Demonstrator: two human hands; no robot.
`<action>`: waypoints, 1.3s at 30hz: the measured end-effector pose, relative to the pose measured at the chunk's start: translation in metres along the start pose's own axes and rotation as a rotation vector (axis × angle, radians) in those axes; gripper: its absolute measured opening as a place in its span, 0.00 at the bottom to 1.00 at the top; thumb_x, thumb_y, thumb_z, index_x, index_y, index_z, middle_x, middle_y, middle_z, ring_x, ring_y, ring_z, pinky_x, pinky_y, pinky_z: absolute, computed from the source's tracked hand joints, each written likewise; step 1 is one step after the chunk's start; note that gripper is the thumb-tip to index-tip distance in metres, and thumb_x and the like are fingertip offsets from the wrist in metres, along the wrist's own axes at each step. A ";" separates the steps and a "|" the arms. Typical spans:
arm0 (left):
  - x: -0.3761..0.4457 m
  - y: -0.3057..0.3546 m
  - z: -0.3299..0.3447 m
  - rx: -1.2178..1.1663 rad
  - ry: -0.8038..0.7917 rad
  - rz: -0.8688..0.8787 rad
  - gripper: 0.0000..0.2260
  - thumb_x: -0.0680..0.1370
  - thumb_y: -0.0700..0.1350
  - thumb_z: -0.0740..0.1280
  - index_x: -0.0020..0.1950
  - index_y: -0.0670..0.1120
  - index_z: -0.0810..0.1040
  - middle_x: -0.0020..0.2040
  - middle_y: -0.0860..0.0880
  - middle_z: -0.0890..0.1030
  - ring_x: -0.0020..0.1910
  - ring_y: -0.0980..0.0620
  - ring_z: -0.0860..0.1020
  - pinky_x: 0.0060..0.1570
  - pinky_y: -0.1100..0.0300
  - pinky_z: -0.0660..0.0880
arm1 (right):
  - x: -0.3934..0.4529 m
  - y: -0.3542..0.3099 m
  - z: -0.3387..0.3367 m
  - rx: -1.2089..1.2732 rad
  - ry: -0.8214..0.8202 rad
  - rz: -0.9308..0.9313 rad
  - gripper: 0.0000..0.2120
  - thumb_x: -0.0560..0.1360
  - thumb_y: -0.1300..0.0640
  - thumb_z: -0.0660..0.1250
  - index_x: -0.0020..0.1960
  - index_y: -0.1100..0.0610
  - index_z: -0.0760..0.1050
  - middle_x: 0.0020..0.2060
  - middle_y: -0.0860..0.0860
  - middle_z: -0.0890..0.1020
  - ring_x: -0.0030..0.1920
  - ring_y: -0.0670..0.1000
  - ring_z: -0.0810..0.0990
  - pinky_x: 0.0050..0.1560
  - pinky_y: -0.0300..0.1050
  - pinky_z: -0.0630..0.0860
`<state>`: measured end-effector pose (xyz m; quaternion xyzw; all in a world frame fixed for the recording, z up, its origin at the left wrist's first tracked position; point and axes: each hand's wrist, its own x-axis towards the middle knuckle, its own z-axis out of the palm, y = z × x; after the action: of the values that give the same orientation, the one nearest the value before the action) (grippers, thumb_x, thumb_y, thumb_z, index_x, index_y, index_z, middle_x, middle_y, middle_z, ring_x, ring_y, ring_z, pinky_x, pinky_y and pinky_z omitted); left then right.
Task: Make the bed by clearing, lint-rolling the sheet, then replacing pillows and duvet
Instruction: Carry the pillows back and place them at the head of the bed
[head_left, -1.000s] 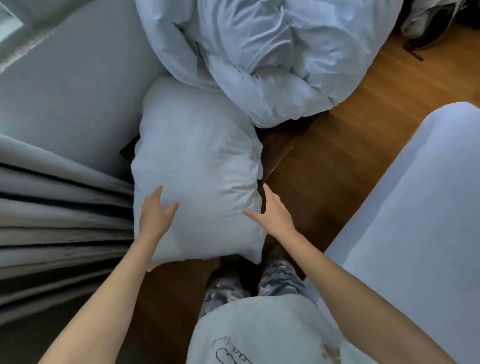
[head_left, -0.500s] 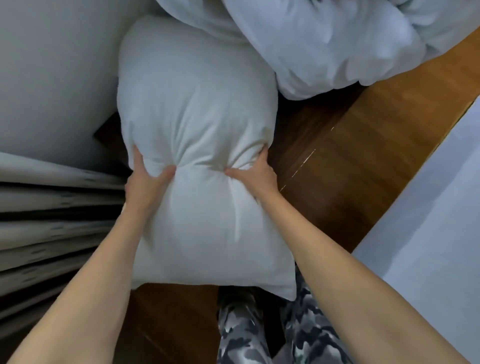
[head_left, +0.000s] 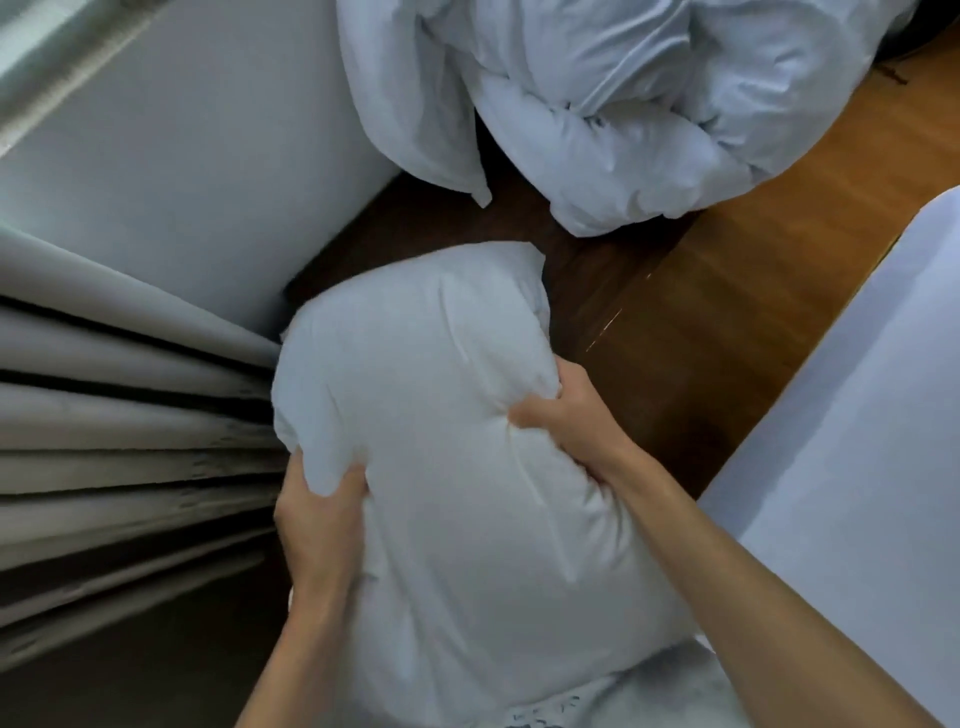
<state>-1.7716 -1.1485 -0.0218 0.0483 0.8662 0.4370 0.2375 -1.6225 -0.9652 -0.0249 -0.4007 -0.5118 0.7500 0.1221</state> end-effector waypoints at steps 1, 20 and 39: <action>-0.018 0.002 -0.005 -0.034 -0.017 -0.006 0.11 0.74 0.42 0.71 0.53 0.55 0.77 0.46 0.58 0.81 0.47 0.55 0.79 0.44 0.57 0.74 | -0.018 -0.003 -0.004 0.009 0.006 0.000 0.19 0.62 0.66 0.68 0.51 0.54 0.77 0.42 0.44 0.85 0.45 0.46 0.84 0.42 0.37 0.78; -0.204 0.111 0.177 0.140 -0.829 0.626 0.08 0.71 0.42 0.65 0.45 0.54 0.78 0.36 0.57 0.80 0.37 0.57 0.77 0.38 0.54 0.74 | -0.315 0.035 -0.193 0.334 0.982 -0.110 0.18 0.65 0.69 0.72 0.51 0.54 0.78 0.47 0.53 0.84 0.45 0.52 0.84 0.41 0.42 0.81; -0.210 0.267 0.438 0.173 -0.998 0.786 0.08 0.72 0.38 0.66 0.43 0.52 0.79 0.36 0.52 0.81 0.37 0.50 0.79 0.35 0.52 0.75 | -0.232 -0.026 -0.418 0.477 1.200 -0.108 0.20 0.57 0.60 0.71 0.50 0.55 0.80 0.42 0.52 0.85 0.41 0.53 0.85 0.37 0.42 0.79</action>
<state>-1.4203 -0.7245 0.0429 0.5790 0.6013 0.3449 0.4292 -1.1748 -0.8110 0.0433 -0.6858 -0.1936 0.4815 0.5102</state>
